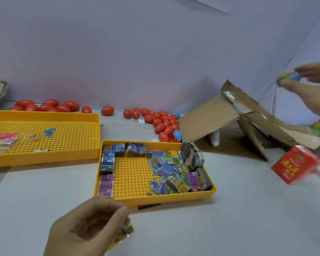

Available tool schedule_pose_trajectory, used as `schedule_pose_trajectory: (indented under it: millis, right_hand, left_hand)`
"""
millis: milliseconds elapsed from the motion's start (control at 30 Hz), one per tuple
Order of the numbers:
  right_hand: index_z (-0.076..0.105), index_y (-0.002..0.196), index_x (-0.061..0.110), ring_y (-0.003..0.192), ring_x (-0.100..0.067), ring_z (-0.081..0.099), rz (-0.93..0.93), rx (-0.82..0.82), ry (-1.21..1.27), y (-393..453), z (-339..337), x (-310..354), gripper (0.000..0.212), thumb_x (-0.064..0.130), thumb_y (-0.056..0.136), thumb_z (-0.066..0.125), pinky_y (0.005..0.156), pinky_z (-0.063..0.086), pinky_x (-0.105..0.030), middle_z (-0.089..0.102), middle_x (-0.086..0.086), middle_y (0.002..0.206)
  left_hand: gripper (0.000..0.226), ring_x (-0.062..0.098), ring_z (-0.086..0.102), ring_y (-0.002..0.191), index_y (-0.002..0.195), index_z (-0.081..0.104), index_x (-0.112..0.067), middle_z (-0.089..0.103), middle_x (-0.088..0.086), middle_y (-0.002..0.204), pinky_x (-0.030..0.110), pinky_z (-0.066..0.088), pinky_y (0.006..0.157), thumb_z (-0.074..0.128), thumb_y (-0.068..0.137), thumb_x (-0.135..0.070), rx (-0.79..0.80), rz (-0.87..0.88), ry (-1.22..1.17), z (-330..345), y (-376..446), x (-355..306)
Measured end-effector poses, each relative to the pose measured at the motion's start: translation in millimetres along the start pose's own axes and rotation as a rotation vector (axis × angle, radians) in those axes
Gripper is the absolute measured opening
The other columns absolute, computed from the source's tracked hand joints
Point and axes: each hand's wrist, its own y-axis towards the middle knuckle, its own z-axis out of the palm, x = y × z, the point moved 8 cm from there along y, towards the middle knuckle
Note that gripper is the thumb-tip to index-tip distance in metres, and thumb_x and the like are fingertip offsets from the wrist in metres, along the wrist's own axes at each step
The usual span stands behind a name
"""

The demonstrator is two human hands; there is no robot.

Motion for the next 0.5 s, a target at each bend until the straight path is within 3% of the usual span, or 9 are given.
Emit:
schedule_pose_trajectory:
  millis: [33, 67, 100, 200, 267, 333, 433, 500]
  right_hand:
    - [0.061, 0.106, 0.060, 0.110, 0.001, 0.052, 0.015, 0.017, 0.076, -37.1, 13.5, 2.6, 0.053, 0.074, 0.058, 0.076, 0.091, 0.040, -0.032, 0.059, 0.020, 0.119]
    - [0.063, 0.110, 0.055, 0.112, -0.007, 0.052, 0.144, 0.022, 0.087, -58.4, 17.8, 11.1, 0.049, 0.066, 0.065, 0.076, 0.091, 0.040, -0.034, 0.059, 0.013, 0.125]
    - [0.066, 0.109, 0.049, 0.110, -0.010, 0.053, 0.178, 0.069, 0.165, -45.1, 6.0, 24.0, 0.040, 0.059, 0.071, 0.076, 0.089, 0.040, -0.033, 0.061, 0.010, 0.124]
    - [0.073, 0.080, 0.034, 0.089, -0.007, 0.065, 0.178, 0.062, 0.344, -92.6, 17.2, 63.5, 0.006, 0.040, 0.082, 0.072, 0.074, 0.048, -0.023, 0.073, 0.006, 0.099]
    - [0.073, 0.071, 0.023, 0.065, -0.008, 0.066, 0.171, 0.243, 0.525, -144.1, 46.3, 95.6, 0.016, 0.028, 0.086, 0.071, 0.054, 0.046, -0.018, 0.074, -0.001, 0.079]
    - [0.073, 0.073, 0.015, 0.047, -0.011, 0.057, 0.184, 0.517, 0.697, -218.3, 90.0, 126.5, 0.013, 0.025, 0.081, 0.074, 0.042, 0.039, -0.016, 0.068, -0.004, 0.063]
    - [0.074, 0.074, 0.013, 0.037, -0.009, 0.048, 0.376, 0.977, 0.968, -338.3, 150.7, 164.5, 0.017, 0.030, 0.077, 0.071, 0.039, 0.035, -0.016, 0.062, -0.001, 0.052]
    - [0.075, 0.074, 0.018, 0.043, -0.007, 0.052, 0.440, 1.063, 1.006, -378.8, 169.1, 169.5, 0.021, 0.039, 0.073, 0.073, 0.045, 0.038, -0.016, 0.063, 0.002, 0.053]
  left_hand:
    - [0.026, 0.020, 0.072, 0.056, 0.069, 0.077, -0.019, 0.073, 0.013, 0.063, 0.018, 0.057, 0.054, 0.078, 0.066, 0.006, -0.023, 0.012, -0.028, -2.1, 1.7, -1.0]
    - [0.026, 0.020, 0.072, 0.055, 0.069, 0.077, -0.018, 0.072, 0.014, 0.063, 0.017, 0.057, 0.053, 0.078, 0.067, 0.008, -0.003, 0.008, -0.045, -3.9, 2.1, -2.5]
    - [0.026, 0.021, 0.072, 0.054, 0.068, 0.076, -0.016, 0.072, 0.015, 0.062, 0.017, 0.057, 0.054, 0.077, 0.067, 0.010, -0.038, 0.023, -0.043, -5.0, 3.9, -0.6]
    - [0.025, 0.022, 0.071, 0.052, 0.066, 0.075, -0.012, 0.070, 0.017, 0.059, 0.020, 0.058, 0.053, 0.076, 0.068, 0.014, -0.062, 0.045, -0.058, -5.1, 3.9, -0.3]
    - [0.025, 0.023, 0.070, 0.050, 0.065, 0.075, -0.013, 0.069, 0.018, 0.059, 0.023, 0.058, 0.051, 0.075, 0.069, 0.012, -0.072, 0.046, -0.082, -7.7, 3.1, -4.1]
    - [0.024, 0.024, 0.068, 0.049, 0.067, 0.074, -0.015, 0.068, 0.018, 0.059, 0.022, 0.056, 0.049, 0.078, 0.071, 0.008, -0.096, 0.073, -0.114, -12.6, 3.6, -10.6]
    - [0.022, 0.022, 0.064, 0.049, 0.080, 0.076, -0.021, 0.069, 0.012, 0.065, 0.019, 0.052, 0.049, 0.075, 0.067, -0.004, -0.059, 0.221, -0.116, -14.2, -0.9, -28.5]
    - [0.026, 0.016, 0.060, 0.050, 0.085, 0.075, -0.027, 0.065, 0.002, 0.065, 0.016, 0.049, 0.051, 0.074, 0.066, -0.010, -0.036, 0.313, -0.055, -14.4, -4.1, -34.8]
